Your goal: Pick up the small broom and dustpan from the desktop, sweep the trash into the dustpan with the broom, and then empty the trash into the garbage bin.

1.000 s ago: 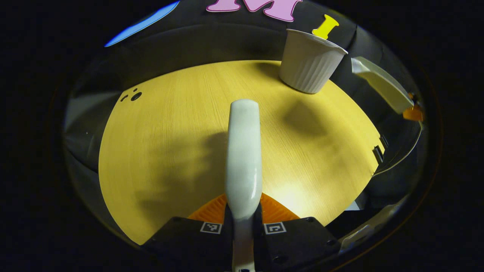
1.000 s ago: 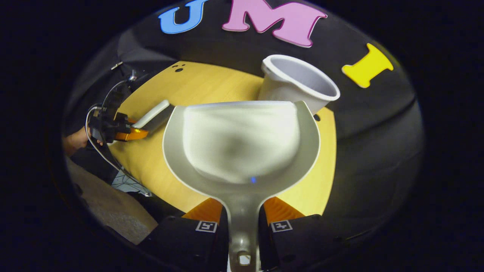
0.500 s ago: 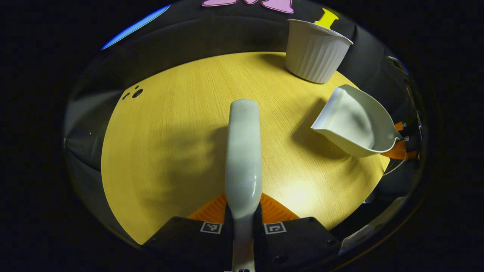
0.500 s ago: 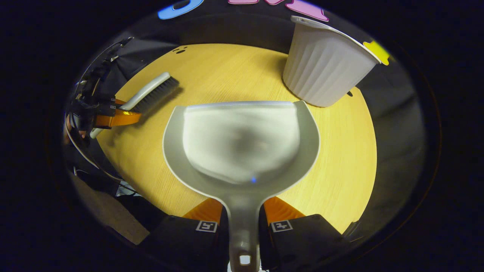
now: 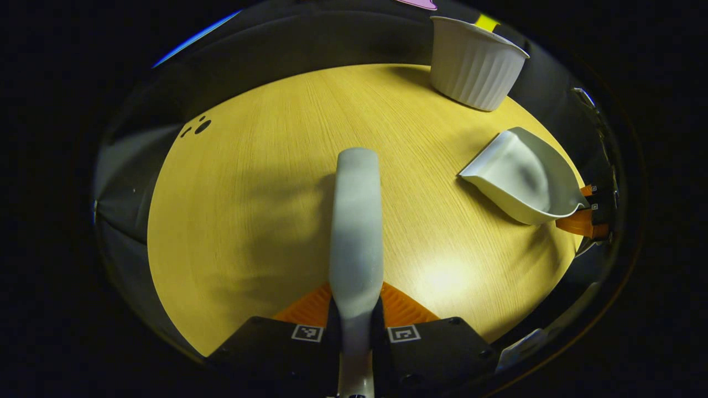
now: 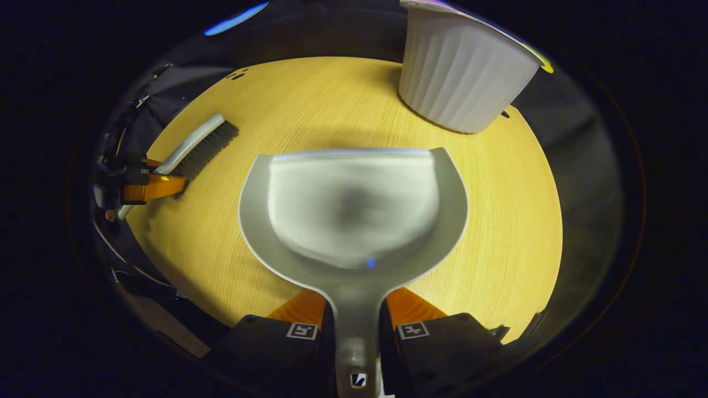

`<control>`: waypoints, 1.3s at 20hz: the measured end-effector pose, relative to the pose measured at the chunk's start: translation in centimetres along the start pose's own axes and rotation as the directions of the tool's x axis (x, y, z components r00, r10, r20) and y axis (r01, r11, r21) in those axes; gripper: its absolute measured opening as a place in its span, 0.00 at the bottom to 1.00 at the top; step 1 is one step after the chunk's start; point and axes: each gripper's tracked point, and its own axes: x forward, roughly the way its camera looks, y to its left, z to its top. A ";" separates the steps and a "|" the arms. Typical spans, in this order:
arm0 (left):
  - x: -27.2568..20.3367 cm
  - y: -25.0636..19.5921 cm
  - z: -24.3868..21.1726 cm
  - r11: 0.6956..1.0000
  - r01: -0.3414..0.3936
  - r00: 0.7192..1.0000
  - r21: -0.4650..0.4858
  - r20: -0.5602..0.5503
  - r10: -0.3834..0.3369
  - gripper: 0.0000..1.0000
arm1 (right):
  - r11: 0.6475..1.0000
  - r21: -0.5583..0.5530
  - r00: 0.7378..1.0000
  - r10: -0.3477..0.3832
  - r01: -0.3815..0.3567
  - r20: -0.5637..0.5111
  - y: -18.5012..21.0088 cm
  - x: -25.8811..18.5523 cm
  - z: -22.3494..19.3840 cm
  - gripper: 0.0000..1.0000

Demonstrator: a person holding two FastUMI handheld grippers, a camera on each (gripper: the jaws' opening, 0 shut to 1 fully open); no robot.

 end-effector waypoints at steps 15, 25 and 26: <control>-5.4 -0.3 0.3 0.996 -0.086 0.990 0.005 0.108 0.085 0.39 | 0.998 0.056 0.991 0.029 -0.037 0.131 -0.2 -7.1 1.5 0.46; -23.0 -1.5 15.8 0.988 -0.016 0.748 -0.154 0.654 0.114 0.43 | 0.999 -0.001 0.791 -0.027 0.035 0.612 -1.2 -21.7 14.4 0.41; -24.9 -1.6 16.9 0.987 -0.011 0.711 -0.159 0.693 0.120 0.43 | 0.999 -0.005 0.760 -0.026 0.039 0.649 -1.4 -23.3 15.6 0.45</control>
